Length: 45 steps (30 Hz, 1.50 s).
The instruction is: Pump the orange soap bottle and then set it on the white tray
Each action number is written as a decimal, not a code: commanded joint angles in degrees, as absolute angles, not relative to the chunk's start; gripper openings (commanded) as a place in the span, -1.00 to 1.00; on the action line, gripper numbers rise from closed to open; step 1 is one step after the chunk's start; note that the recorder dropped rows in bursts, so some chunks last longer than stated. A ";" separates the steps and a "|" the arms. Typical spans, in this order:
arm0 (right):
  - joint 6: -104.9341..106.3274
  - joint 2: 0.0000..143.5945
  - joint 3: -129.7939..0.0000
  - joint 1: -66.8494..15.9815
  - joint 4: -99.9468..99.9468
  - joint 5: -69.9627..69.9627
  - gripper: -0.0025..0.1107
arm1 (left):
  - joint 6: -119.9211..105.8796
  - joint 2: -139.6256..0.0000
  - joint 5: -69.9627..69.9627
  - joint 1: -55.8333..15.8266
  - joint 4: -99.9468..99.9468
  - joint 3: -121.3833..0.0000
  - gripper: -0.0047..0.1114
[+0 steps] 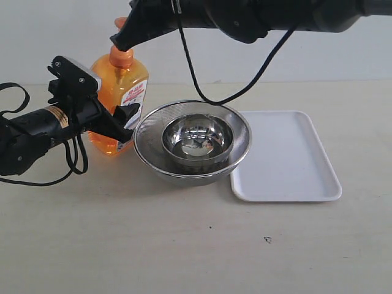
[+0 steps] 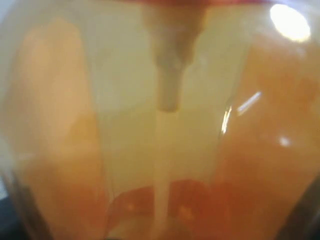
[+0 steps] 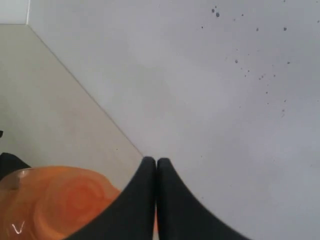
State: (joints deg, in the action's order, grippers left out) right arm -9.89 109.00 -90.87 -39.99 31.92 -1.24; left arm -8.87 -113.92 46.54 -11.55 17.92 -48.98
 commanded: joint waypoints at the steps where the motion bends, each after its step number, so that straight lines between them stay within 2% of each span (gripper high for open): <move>1: -9.45 109.56 -91.38 -40.00 32.10 -2.54 -0.96 | -9.26 -113.39 47.96 -12.01 17.38 -49.60 -0.84; 8: -9.45 109.56 -91.38 -40.00 32.10 -10.19 -0.96 | -9.26 -113.39 47.96 -12.01 17.38 -49.60 -0.84; 26: -5.28 108.88 -91.53 -40.52 34.72 -14.41 -0.96 | -9.26 -113.39 47.96 -12.01 17.38 -49.60 -0.84; 32: -5.69 102.16 -91.53 -39.34 36.63 -16.79 -0.96 | -9.26 -113.39 47.96 -12.01 17.38 -49.60 -0.84; 39: 1.60 99.54 -91.53 -48.58 32.02 -27.41 -0.96 | -9.26 -113.39 47.96 -12.01 17.38 -49.60 -0.84; 45: 1.28 102.05 -91.53 -51.30 30.02 -27.46 -0.96 | -9.26 -113.39 47.61 -12.01 17.38 -49.60 -0.84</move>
